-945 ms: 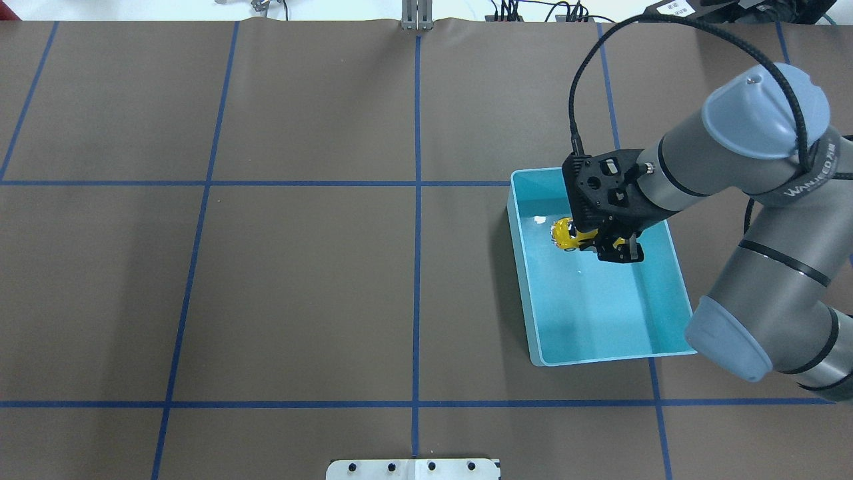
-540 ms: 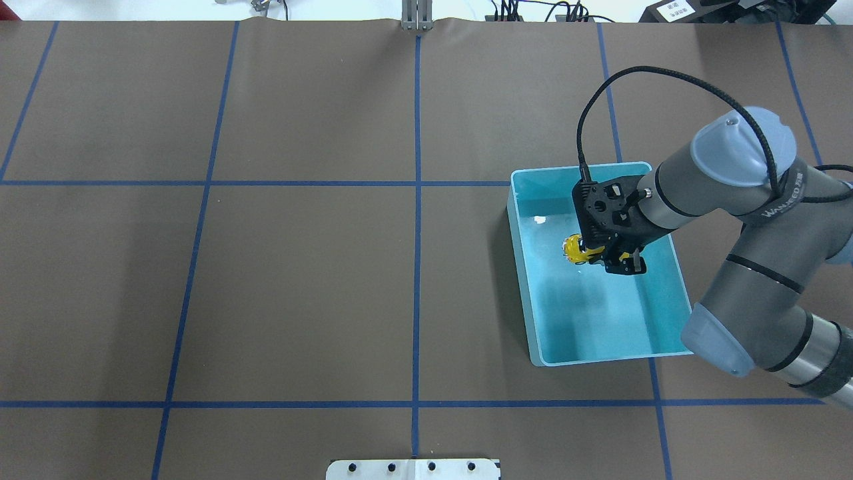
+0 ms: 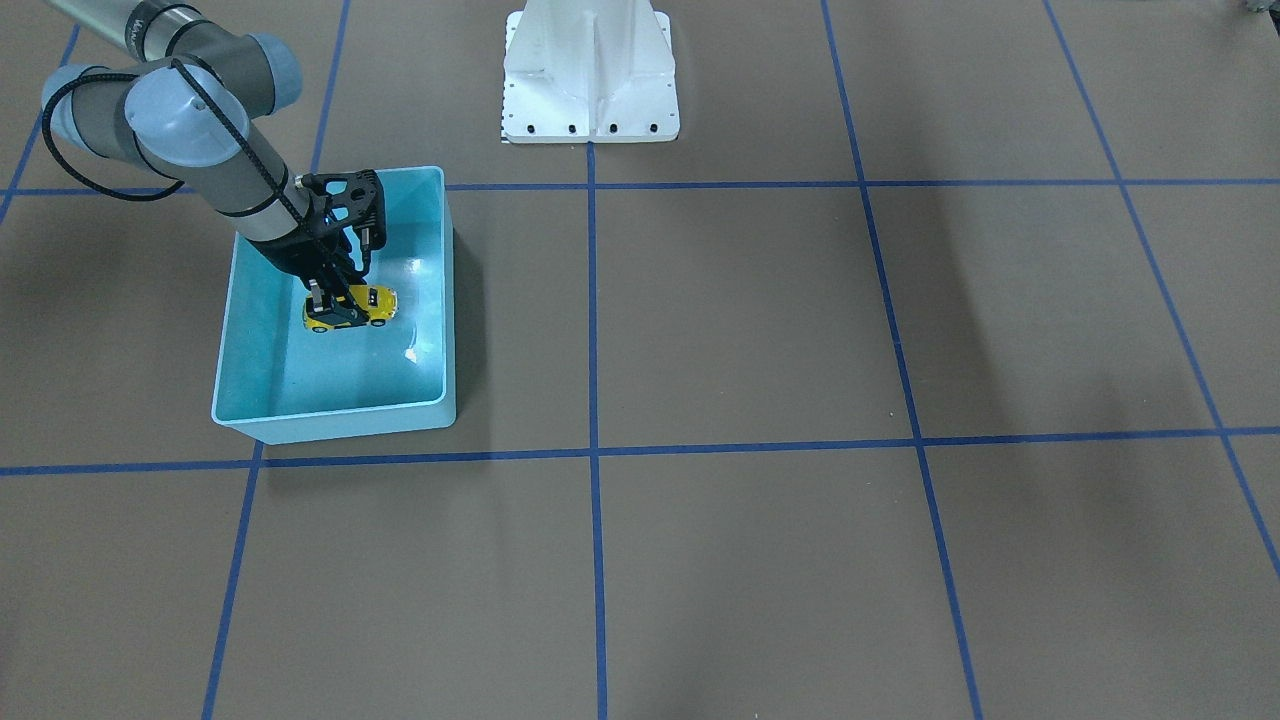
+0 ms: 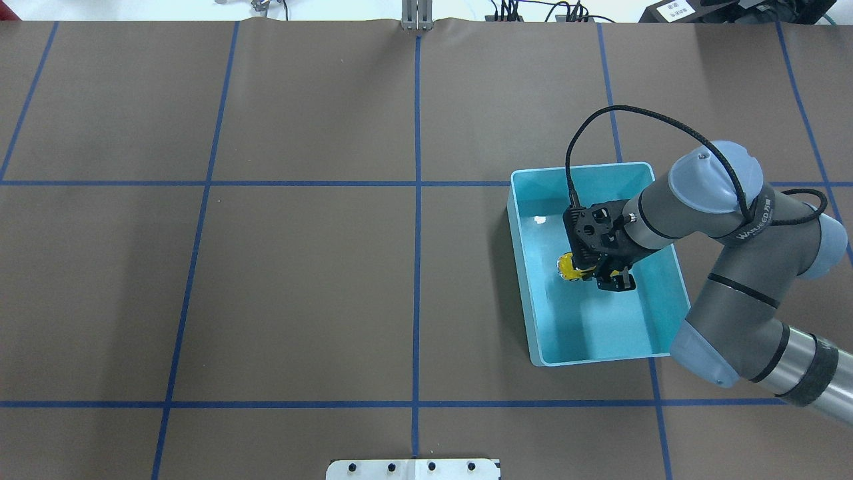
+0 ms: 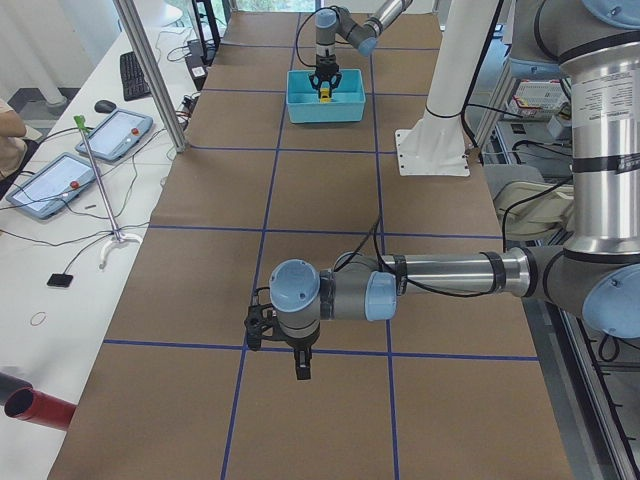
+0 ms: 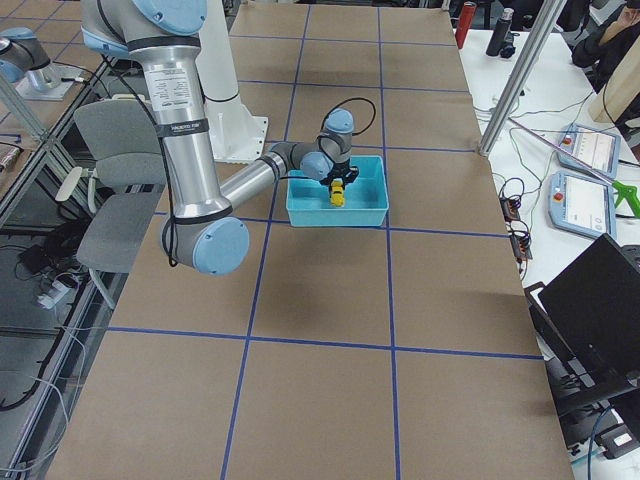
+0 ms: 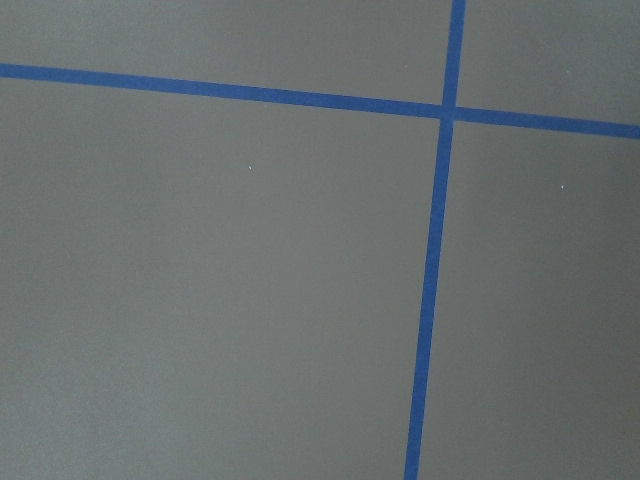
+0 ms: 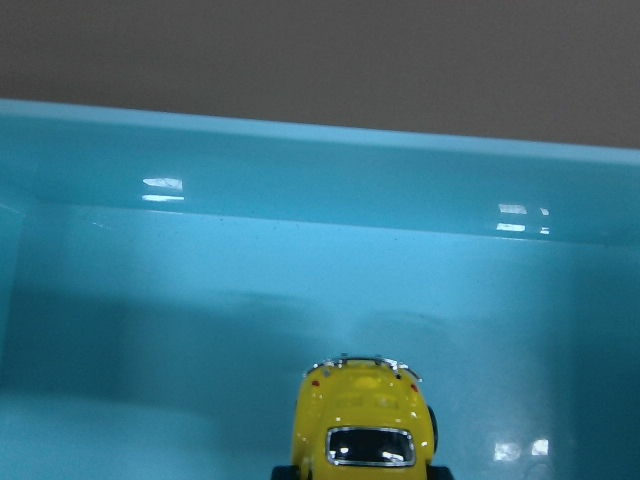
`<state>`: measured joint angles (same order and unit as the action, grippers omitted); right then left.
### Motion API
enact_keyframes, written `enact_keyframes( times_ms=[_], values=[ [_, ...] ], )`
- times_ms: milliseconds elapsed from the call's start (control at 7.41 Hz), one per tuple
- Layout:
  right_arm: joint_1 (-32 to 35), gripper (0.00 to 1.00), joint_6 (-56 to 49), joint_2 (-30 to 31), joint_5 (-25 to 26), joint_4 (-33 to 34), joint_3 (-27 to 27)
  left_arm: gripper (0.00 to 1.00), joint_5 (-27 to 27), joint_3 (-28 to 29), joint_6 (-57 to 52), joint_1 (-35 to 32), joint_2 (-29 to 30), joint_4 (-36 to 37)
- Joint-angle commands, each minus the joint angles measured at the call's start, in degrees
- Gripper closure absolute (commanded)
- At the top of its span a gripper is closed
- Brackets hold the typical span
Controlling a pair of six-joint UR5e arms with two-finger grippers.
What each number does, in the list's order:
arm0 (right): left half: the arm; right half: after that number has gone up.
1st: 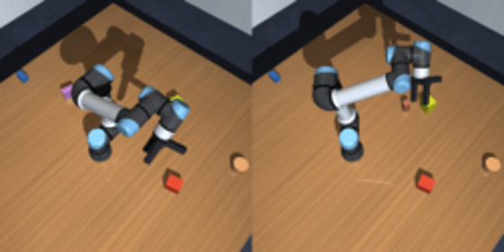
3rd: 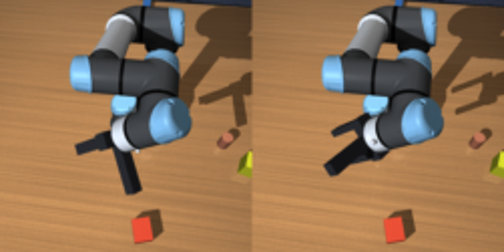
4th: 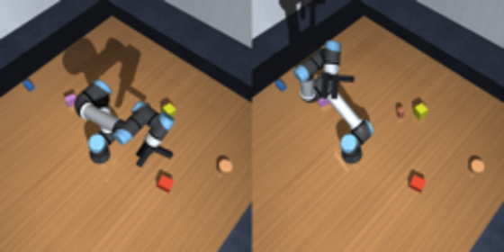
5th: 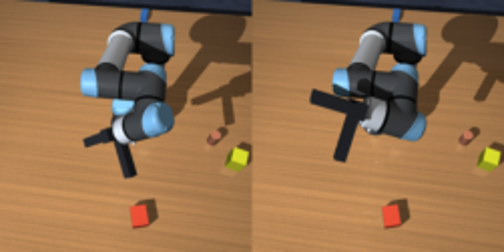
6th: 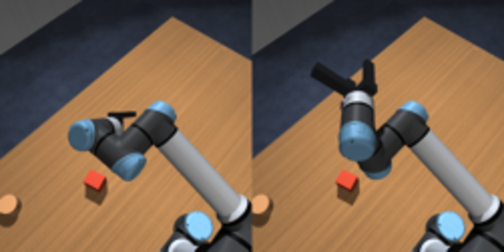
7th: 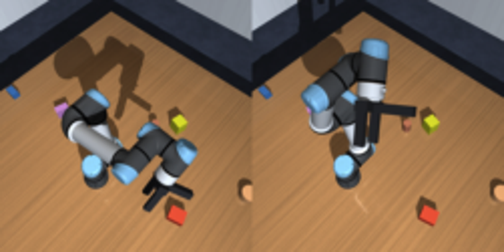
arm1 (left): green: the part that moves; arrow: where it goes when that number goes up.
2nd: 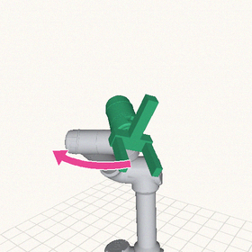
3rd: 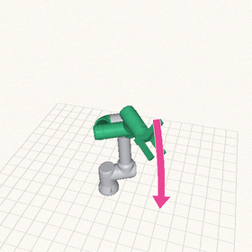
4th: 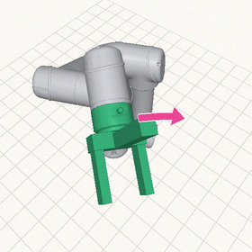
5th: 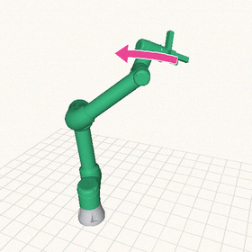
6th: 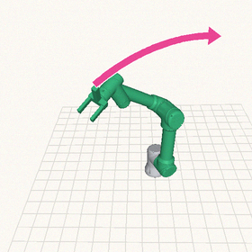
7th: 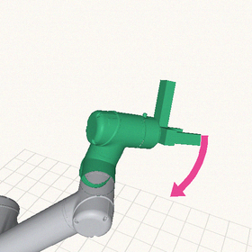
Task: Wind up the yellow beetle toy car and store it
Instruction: 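Lower the car into the light-blue bin and open the right gripper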
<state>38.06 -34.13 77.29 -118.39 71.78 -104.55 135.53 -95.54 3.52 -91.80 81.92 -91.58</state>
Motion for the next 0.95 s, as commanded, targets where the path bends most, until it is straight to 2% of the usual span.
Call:
enact_keyframes(
  times_ms=[0,135,270,675,810],
  values=[
    [-0.35,1.00,0.21,0.84,-0.09,-0.06,-0.04,0.00,0.00,0.00,0.00,0.04,0.00,-0.09],
    [-0.53,0.72,0.12,0.93,-0.17,-0.06,0.04,0.00,0.00,0.00,0.00,0.04,0.00,0.00],
    [-0.53,0.01,-0.31,0.93,-0.26,-0.23,-0.04,0.00,0.00,0.00,0.00,0.04,0.00,-0.09],
    [-0.09,0.00,0.21,0.41,-0.96,-0.67,-1.09,0.00,0.00,0.00,0.00,0.04,0.43,-0.09],
    [1.48,0.00,1.34,-0.03,-1.31,0.28,-4.23,0.00,0.00,0.00,0.00,0.04,0.44,-0.09]
  ],
)
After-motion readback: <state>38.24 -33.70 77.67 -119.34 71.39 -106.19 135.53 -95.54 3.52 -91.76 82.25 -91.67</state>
